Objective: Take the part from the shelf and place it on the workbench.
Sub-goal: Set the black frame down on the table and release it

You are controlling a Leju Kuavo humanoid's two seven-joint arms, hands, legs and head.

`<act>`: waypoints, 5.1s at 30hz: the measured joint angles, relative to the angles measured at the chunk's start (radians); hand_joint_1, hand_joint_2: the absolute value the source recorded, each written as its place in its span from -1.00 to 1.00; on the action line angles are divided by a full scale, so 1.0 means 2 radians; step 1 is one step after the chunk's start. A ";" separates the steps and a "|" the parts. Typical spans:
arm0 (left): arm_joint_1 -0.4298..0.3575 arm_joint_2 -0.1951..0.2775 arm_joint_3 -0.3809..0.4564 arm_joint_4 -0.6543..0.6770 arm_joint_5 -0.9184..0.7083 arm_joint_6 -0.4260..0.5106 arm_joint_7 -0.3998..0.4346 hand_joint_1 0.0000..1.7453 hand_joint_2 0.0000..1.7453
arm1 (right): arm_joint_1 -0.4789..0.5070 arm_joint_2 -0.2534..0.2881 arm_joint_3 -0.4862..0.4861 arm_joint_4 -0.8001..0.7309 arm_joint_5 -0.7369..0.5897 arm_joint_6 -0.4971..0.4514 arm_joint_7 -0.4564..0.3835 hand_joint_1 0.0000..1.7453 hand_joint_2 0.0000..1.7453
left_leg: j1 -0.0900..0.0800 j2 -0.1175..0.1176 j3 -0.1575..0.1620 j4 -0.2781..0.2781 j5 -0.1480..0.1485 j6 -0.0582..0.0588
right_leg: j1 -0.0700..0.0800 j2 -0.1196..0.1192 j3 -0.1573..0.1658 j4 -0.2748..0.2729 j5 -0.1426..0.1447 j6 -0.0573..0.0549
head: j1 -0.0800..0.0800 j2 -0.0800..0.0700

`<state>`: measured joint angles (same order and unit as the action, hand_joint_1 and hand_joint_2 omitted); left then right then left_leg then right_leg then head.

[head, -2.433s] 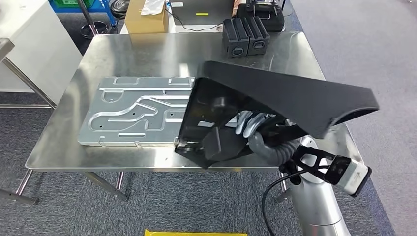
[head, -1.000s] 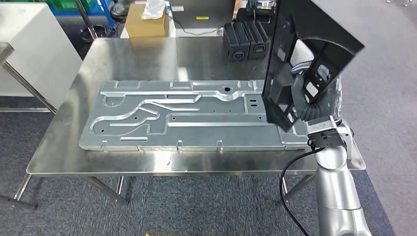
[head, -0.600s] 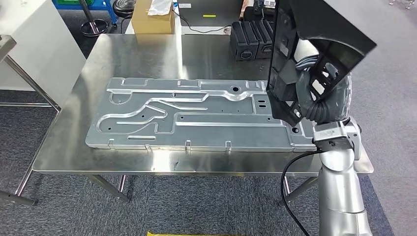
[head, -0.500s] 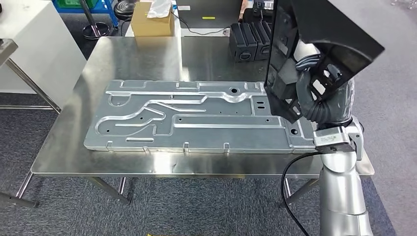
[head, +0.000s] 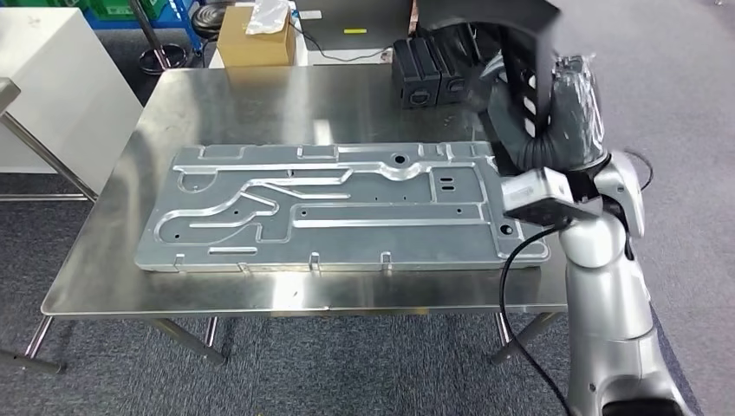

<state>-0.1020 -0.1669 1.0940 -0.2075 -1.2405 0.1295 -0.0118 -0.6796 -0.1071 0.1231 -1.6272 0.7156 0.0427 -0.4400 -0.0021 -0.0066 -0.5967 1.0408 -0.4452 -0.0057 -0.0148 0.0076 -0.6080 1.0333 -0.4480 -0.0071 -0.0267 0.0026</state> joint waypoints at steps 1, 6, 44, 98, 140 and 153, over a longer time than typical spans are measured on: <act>0.001 0.000 0.000 0.000 0.001 0.000 0.000 -1.00 1.00 | -0.016 -0.005 0.006 0.014 0.006 0.001 0.007 1.00 1.00 | -0.001 0.000 0.002 -0.007 -0.001 0.002 | 0.000 0.000 -0.001 0.000 0.001 0.002 | 0.000 0.000; 0.001 -0.006 0.001 0.000 0.008 0.000 0.000 -1.00 1.00 | -0.108 -0.026 0.040 0.111 0.040 0.003 0.038 1.00 1.00 | 0.002 0.000 0.004 -0.018 0.006 0.015 | -0.001 -0.002 -0.021 0.039 -0.023 0.014 | 0.001 0.000; 0.000 -0.026 0.010 0.003 0.006 -0.016 -0.023 -1.00 1.00 | -0.284 -0.036 0.237 0.661 0.186 0.011 0.128 1.00 1.00 | 0.003 -0.002 -0.006 -0.009 0.009 0.011 | -0.008 -0.003 -0.035 0.047 -0.001 0.023 | 0.001 0.000; 0.001 -0.042 0.015 0.004 0.004 0.043 -0.029 -1.00 -0.50 | -0.195 0.054 0.273 0.695 0.205 0.026 0.185 -1.00 -1.00 | 0.006 0.005 0.020 -0.024 0.002 0.013 | -0.003 -0.001 -0.031 0.042 -0.013 0.017 | 0.001 0.000; -0.001 -0.033 0.018 0.004 0.020 0.023 -0.054 -1.00 -1.00 | -0.203 0.000 0.195 0.697 0.159 -0.016 0.228 -1.00 -1.00 | -0.001 0.000 0.001 -0.007 0.001 0.006 | 0.000 -0.002 -0.013 0.003 0.011 0.009 | -0.001 0.000; -0.003 -0.032 0.021 0.004 0.020 0.018 -0.058 -1.00 -1.00 | -0.201 -0.005 0.193 0.697 0.160 -0.013 0.232 -1.00 -1.00 | 0.003 0.000 0.034 -0.009 -0.026 -0.002 | -0.003 -0.004 -0.030 0.000 0.035 0.007 | -0.002 0.000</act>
<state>-0.1077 -0.2310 1.1368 -0.1999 -1.2011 0.1647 -0.1274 -1.0820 -0.1167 0.5087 -0.2323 1.0349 0.0161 0.0240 0.0042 -0.0062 -0.5286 1.0238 -0.4980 -0.0089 -0.0203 -0.0005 -0.6687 1.0336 -0.3773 0.0079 -0.0300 0.0025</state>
